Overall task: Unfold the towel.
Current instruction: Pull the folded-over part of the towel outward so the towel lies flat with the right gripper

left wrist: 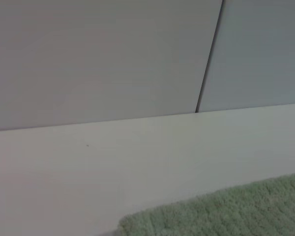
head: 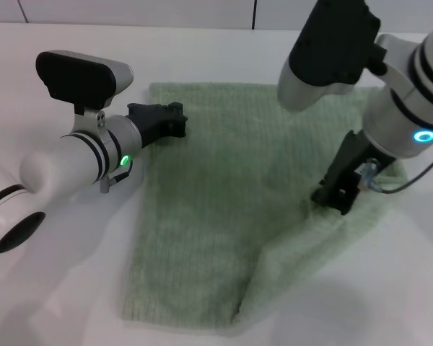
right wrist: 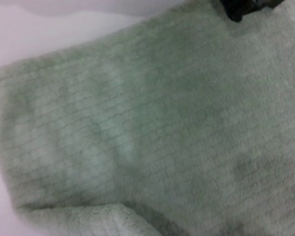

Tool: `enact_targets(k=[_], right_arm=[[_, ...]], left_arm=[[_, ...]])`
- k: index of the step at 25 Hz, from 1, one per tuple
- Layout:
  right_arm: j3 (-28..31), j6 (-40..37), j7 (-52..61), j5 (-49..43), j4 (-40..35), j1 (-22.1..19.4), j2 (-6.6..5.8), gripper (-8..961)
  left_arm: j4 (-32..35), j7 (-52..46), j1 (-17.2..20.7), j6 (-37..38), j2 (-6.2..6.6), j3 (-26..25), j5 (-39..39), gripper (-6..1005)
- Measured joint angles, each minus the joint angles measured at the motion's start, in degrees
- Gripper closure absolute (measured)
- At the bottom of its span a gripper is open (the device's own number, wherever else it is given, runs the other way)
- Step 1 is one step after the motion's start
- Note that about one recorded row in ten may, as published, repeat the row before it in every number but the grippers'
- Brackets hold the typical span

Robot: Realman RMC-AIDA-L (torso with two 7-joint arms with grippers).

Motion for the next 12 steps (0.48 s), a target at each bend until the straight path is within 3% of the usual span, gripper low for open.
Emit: enact_targets(k=[5,12], right_arm=[[-0.4,-5.7,0.2,0.2,-5.4,-0.7,-0.01,915],[-2.9,-10.0,0.1,0.4,-6.4,-1.3,0.0,915]], left_arm=[[-0.1,0.0,0.0,-0.1,0.0,0.0,0.0,998],[-0.1,0.0,0.0,-0.2,0.0,0.0,0.0,998]])
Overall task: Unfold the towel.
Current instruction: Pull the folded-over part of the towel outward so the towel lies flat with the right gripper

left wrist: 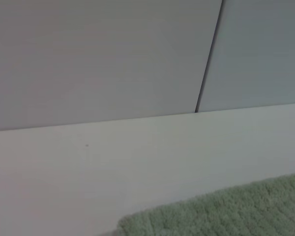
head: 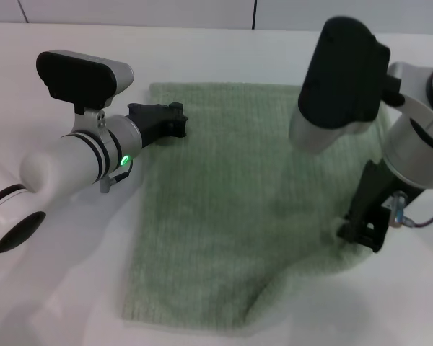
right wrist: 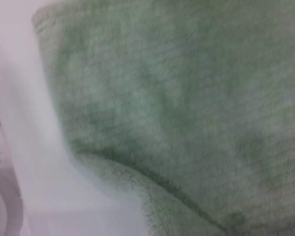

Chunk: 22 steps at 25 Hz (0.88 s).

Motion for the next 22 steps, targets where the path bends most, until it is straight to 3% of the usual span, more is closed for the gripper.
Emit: enact_targets(k=[13,22], right_arm=[[-1.5,-3.9,-0.3,0.1,0.7,-1.4,0.0,879],[-2.6,-3.8,-0.9,0.1,5.7,-1.1,-0.06,846]], left_arm=[[-0.1,0.0,0.0,0.0,0.0,0.2,0.0,998],[-0.1,0.0,0.0,0.0,-0.16,0.3,0.0,998]])
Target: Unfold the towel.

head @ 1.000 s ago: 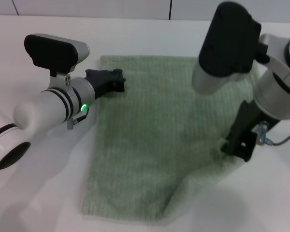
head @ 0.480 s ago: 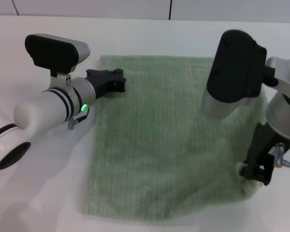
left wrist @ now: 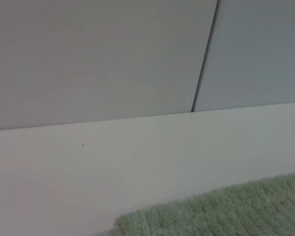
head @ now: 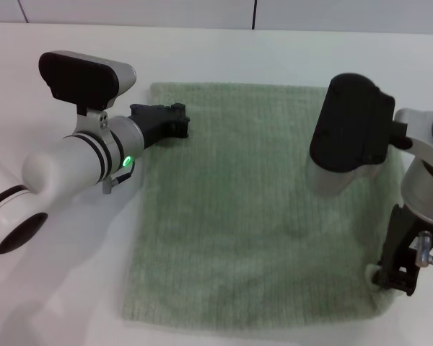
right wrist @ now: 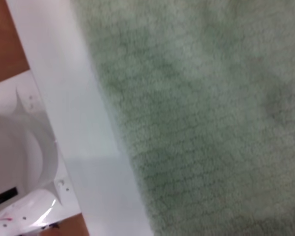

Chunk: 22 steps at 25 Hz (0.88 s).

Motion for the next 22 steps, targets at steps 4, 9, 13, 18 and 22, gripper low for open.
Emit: enact_targets(k=[4,9,13,18,22], right_arm=[[-1.1,0.4,-0.6,0.0,1.0,0.2,-0.02,831],[-1.2,0.7,-0.8,-0.4,2.1,1.0,-0.03,813],[-1.3,1.2,-0.8,-1.4,2.2,1.3,-0.03,756],[-1.0,2.4,-0.8,-3.5,1.9,1.7,-0.03,570],[-0.4,10.8,1.2,-11.5,1.7,0.9,-0.01,568]], left_arm=[[-0.3,0.0,0.0,0.0,-0.04,0.0,0.0,998],[-0.5,0.0,0.0,0.0,0.0,0.1,0.0,998],[-0.8,0.0,0.1,0.0,0.1,0.0,0.0,998],[-0.8,0.0,0.2,0.0,0.17,-0.1,0.0,998],[-0.8,0.0,0.2,0.0,0.17,-0.1,0.0,997]])
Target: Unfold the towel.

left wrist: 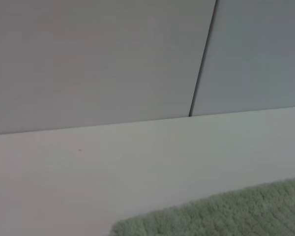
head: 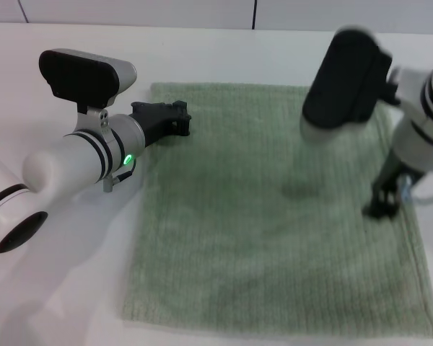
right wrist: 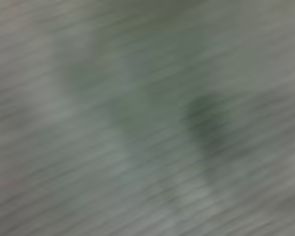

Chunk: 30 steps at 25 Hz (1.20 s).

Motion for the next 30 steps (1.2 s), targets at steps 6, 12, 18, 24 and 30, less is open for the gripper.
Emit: enact_targets(k=[6,12,18,24,30], right_arm=[[0.9,20.9,3.0,-7.3,0.4,-5.2,0.01,569],[0.5,46.5,2.9,-7.4,-1.2,-14.6,0.28,570],[-3.1,80.2,3.1,-6.7,5.5,-23.5,0.58,549],[-5.9,117.8,3.1,0.1,22.0,-26.2,0.37,517],[-8.4,142.3,3.7,5.2,42.0,-22.1,0.14,485]], left_arm=[[-0.5,0.0,0.2,-1.0,0.1,-0.1,0.0,997],[-0.6,0.0,0.3,-1.0,0.17,-0.4,0.0,997],[0.0,2.8,3.3,7.0,-0.68,-5.5,0.0,997],[2.8,8.5,9.9,30.2,-1.83,-10.7,-0.1,997],[12.9,10.1,10.9,54.2,-1.91,-12.1,-0.3,997]])
